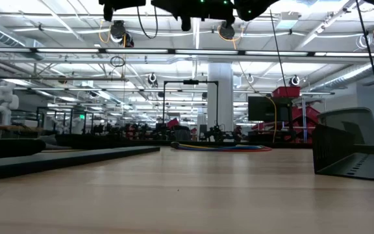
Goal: Ziptie cables
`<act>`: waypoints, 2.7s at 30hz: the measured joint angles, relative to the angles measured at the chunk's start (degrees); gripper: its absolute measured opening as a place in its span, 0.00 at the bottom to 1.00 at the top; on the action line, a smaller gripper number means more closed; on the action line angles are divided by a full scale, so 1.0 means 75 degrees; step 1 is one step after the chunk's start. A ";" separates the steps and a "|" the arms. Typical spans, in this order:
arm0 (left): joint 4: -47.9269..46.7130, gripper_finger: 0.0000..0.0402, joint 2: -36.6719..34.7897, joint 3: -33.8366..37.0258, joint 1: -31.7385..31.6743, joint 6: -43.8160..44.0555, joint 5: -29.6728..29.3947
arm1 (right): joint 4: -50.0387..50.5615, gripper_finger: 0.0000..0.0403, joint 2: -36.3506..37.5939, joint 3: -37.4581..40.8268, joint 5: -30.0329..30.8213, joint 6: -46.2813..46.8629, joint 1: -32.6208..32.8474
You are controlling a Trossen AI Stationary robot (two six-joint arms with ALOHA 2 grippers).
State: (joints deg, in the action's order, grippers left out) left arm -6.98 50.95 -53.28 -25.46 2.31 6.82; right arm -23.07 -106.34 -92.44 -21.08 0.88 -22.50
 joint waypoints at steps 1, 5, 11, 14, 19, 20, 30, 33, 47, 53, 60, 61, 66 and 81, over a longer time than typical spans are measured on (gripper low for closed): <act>0.0007 0.00 0.0048 -0.0001 0.0015 -0.0019 0.0059 | -0.0208 0.00 0.0000 -0.0001 0.0000 0.0278 0.0000; 0.0399 0.00 0.0412 -0.0003 0.0120 -0.0281 0.0822 | -0.0203 0.00 -0.0011 -0.0003 -0.0001 0.0826 0.0030; 0.0858 0.00 0.0967 -0.0006 0.0147 -0.0175 0.2237 | -0.0435 0.00 -0.0341 -0.0003 -0.0231 0.1675 0.0072; 0.0596 0.00 0.0998 -0.0006 0.0099 -0.0056 0.2733 | -0.0372 0.00 -0.0425 0.0002 -0.0453 0.1388 0.0067; 0.0343 0.00 0.0848 -0.0006 -0.0334 0.1032 0.3889 | -0.0448 0.00 -0.0411 0.0003 -0.0813 0.0407 0.0004; 0.0306 0.00 0.0776 -0.0006 -0.0437 0.1216 0.4058 | -0.0440 0.00 -0.0411 0.0003 -0.0951 0.0369 -0.0011; 0.0685 0.00 0.0800 -0.0009 -0.1598 0.4728 0.6657 | -0.0243 0.00 -0.0408 0.0000 -0.1040 -0.1149 0.0121; 0.0967 0.00 0.0939 -0.0009 -0.1671 0.5768 0.6880 | -0.0029 0.00 -0.0408 0.0000 -0.1037 -0.1644 0.0271; 0.1217 0.00 0.1026 -0.0006 -0.1653 0.7296 0.7080 | -0.0140 0.00 -0.0408 0.0000 -0.0800 -0.2042 0.0373; 0.1218 0.00 0.1018 -0.0006 -0.1654 0.7437 0.7057 | -0.0120 0.00 -0.0408 0.0000 -0.0801 -0.2182 0.0412; 0.1215 0.00 0.1018 -0.0006 -0.1651 0.7443 0.7051 | -0.0102 0.00 -0.0408 0.0000 -0.0804 -0.2236 0.0466; 0.1212 0.00 0.1018 -0.0006 -0.1653 0.7443 0.7051 | -0.0102 0.00 -0.0408 0.0000 -0.0804 -0.2241 0.0463; 0.1209 0.00 0.1018 -0.0006 -0.1654 0.7448 0.7034 | -0.0111 0.00 -0.0408 0.0000 -0.0804 -0.2244 0.0466; 0.1209 0.00 0.1018 -0.0003 -0.1660 0.7451 0.6980 | -0.0221 0.00 -0.0408 0.0000 -0.0810 -0.2244 0.0452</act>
State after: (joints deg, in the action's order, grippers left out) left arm 2.09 58.59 -53.30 -37.91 58.19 59.17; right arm -24.73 -109.40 -92.44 -27.16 -15.94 -19.11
